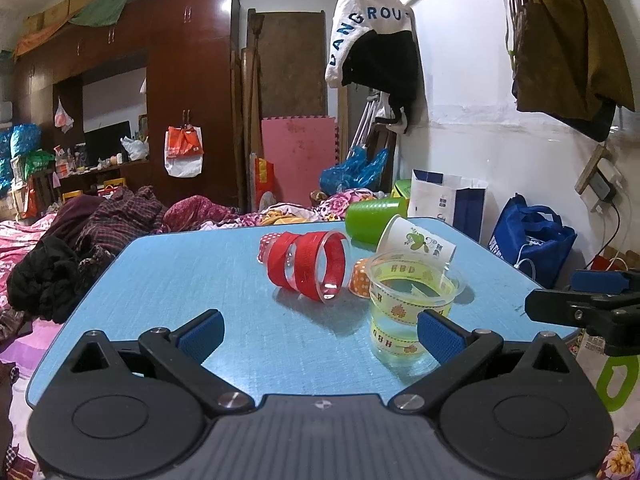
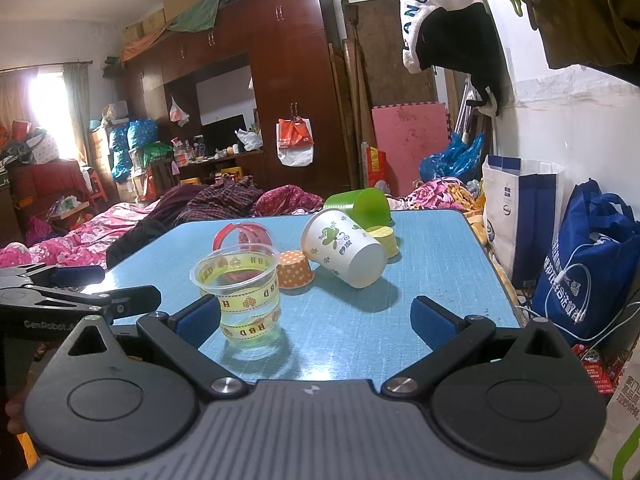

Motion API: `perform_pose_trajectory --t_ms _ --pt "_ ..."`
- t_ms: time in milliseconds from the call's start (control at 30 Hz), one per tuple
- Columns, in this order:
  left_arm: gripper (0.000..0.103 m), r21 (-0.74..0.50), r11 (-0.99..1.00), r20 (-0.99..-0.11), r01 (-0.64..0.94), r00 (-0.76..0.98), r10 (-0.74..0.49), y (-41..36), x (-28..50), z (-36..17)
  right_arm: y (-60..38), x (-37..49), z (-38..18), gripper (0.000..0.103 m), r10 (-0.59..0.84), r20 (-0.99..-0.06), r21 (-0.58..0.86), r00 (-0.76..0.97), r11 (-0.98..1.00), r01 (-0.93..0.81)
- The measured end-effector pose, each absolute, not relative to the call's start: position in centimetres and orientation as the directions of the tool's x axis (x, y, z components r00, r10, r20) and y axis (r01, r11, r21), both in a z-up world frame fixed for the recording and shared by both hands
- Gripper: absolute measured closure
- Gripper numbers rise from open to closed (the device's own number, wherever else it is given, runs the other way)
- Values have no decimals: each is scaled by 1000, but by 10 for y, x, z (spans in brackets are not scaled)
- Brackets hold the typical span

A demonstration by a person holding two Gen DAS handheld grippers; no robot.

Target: Flip cup upright

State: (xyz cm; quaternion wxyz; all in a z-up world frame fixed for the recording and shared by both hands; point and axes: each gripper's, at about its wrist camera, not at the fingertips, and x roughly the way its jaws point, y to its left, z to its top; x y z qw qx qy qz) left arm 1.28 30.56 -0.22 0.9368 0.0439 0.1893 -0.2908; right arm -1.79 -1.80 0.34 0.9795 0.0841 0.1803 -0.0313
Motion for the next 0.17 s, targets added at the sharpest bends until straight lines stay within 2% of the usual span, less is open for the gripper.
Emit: perform_pose_trajectory --t_ms 167 --pt "0 -32 825 -374 564 759 -533 304 13 -2 -18 -18 3 1 -30 -359 153 933 984 91"
